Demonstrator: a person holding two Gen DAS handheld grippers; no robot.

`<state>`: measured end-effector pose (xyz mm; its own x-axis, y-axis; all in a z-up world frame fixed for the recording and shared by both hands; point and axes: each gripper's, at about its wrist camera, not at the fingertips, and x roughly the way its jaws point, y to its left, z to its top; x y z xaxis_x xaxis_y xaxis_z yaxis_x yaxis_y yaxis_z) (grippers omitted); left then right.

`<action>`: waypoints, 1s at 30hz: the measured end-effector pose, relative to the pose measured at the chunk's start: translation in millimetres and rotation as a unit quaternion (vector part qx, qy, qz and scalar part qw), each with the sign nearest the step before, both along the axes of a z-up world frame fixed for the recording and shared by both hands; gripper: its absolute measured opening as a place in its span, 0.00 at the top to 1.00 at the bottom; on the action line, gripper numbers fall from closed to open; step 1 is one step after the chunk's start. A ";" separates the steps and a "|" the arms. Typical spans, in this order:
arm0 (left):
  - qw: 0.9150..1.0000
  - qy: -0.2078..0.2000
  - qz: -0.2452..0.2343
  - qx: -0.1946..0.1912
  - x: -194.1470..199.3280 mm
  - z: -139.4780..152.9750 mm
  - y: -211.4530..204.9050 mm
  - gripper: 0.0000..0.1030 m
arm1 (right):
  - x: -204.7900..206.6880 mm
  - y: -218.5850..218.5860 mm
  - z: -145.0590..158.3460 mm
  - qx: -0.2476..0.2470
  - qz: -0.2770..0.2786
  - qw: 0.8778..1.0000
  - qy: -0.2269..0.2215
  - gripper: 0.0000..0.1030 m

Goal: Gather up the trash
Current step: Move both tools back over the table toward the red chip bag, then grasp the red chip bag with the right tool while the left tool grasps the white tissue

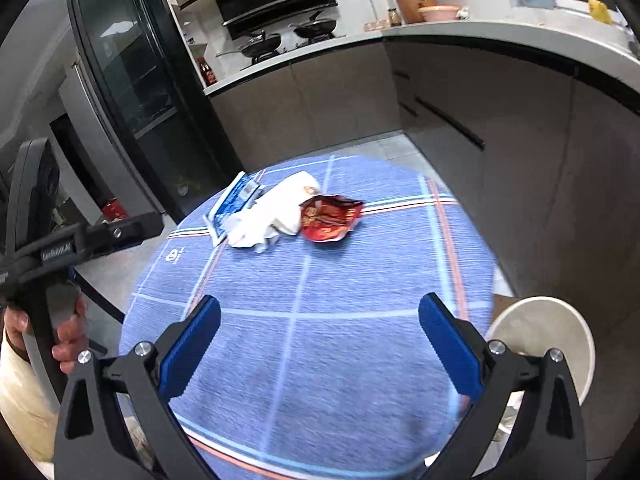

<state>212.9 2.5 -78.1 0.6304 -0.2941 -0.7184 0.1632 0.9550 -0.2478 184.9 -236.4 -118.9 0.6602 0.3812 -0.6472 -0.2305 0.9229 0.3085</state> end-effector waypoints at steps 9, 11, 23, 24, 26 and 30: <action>1.000 -0.004 -0.012 0.008 15.6 -13.3 32.4 0.16 | 56.3 47.8 -14.0 -0.020 0.030 0.999 0.030 0.08; 1.000 -0.003 -0.021 0.015 23.2 -18.1 32.0 0.27 | 67.3 53.6 -18.1 -0.025 0.032 0.999 0.033 0.11; 0.997 0.033 -0.066 0.029 101.5 -63.2 15.7 0.33 | 113.6 97.9 -52.8 -0.163 0.044 0.985 0.019 0.31; 0.997 0.035 -0.068 0.030 105.2 -65.5 14.1 0.33 | 117.1 100.1 -55.7 -0.171 0.045 0.984 0.019 0.32; 0.996 0.036 -0.074 0.042 114.3 -70.9 7.6 0.34 | 122.9 103.0 -59.7 -0.178 0.046 0.983 0.019 0.34; 0.993 0.050 -0.090 0.060 129.8 -83.3 -3.2 0.40 | 133.3 104.5 -65.0 -0.182 0.044 0.982 0.020 0.38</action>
